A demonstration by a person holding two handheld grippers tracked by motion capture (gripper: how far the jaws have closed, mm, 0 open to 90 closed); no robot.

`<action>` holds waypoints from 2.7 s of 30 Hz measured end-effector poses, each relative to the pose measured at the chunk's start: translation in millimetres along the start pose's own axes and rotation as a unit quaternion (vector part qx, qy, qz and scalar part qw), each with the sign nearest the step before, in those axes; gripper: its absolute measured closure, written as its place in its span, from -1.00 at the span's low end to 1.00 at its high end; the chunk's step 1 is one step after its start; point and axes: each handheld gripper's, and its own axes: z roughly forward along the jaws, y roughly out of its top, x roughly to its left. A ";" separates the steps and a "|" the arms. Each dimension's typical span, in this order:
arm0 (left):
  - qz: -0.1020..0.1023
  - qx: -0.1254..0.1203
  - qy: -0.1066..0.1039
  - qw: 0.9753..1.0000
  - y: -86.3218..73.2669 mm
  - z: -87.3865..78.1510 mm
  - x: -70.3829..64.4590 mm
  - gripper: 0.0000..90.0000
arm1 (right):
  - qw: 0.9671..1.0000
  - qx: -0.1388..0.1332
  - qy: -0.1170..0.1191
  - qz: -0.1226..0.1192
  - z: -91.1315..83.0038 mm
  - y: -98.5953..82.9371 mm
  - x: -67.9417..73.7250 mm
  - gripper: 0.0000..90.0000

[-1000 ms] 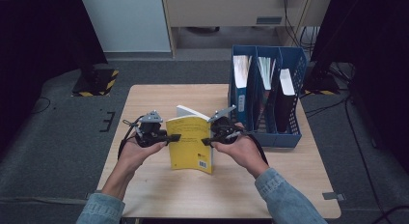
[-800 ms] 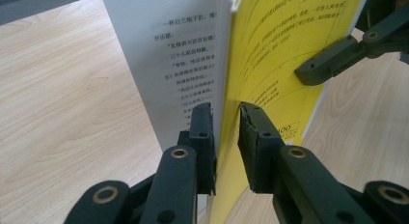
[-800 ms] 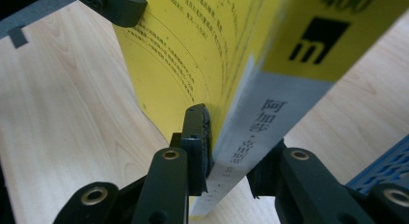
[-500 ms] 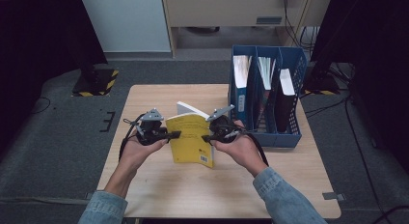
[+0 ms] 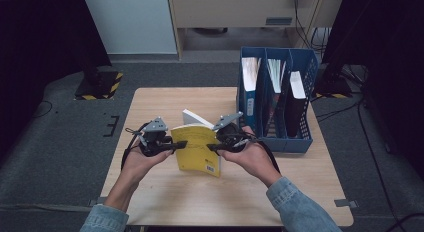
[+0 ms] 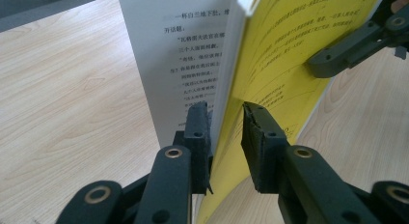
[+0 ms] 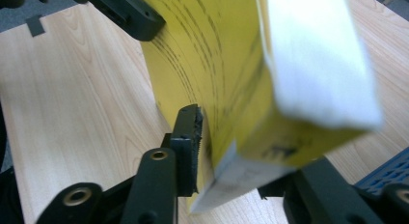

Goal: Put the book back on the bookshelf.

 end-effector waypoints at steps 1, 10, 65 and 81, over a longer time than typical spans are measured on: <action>0.002 0.000 0.000 1.000 -0.6 -0.5 -0.2 0.60 | 1.000 0.001 -0.001 -0.001 -0.5 0.9 1.1 0.46; 0.004 -0.005 0.000 1.000 -4.1 -3.3 -2.5 0.56 | 1.000 -0.009 0.005 -0.013 -10.5 12.5 5.2 0.46; -0.025 -0.025 0.037 0.999 -21.5 -14.7 3.3 -0.01 | 0.998 0.023 0.025 -0.045 -2.2 35.2 14.1 0.66; -0.100 0.048 0.143 0.984 -106.0 -13.8 47.4 -0.49 | 0.998 -0.004 0.029 0.061 1.7 49.1 -15.0 0.66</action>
